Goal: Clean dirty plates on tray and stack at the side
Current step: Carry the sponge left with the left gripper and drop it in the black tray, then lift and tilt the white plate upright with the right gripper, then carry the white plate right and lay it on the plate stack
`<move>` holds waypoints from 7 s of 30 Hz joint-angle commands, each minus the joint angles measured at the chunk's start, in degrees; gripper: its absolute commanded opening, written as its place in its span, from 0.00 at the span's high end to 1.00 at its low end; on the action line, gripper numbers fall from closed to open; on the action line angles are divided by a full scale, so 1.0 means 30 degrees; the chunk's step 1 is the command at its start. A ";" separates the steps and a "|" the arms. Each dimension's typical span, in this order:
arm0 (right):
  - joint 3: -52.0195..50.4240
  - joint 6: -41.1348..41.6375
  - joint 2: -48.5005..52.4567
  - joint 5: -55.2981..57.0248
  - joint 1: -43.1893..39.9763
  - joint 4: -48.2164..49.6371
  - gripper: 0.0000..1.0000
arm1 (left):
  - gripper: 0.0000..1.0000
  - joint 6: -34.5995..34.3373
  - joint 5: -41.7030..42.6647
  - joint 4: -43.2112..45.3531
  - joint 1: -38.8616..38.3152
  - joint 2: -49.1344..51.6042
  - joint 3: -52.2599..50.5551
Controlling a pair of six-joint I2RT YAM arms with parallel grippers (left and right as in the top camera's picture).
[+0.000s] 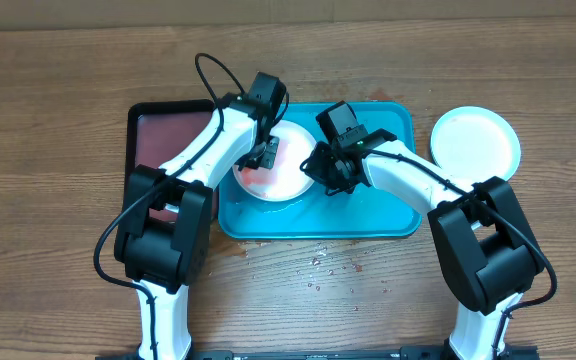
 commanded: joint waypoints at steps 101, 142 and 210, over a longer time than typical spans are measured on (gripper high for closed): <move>1.1890 -0.5122 -0.2477 3.0622 0.6834 -1.5387 0.96 | 0.00 0.0233 0.6339 -0.0022 0.7708 -1.5948 -0.4269; 1.1176 -1.2094 -0.2441 2.5944 0.5996 -1.1475 0.96 | 0.00 0.0372 0.6266 -0.0481 0.7708 -1.5941 -0.4269; 1.1140 -0.9275 -0.2441 0.4954 -0.2404 -1.2218 0.96 | 0.00 0.0656 0.6280 -0.1945 0.7708 -1.4732 -0.4306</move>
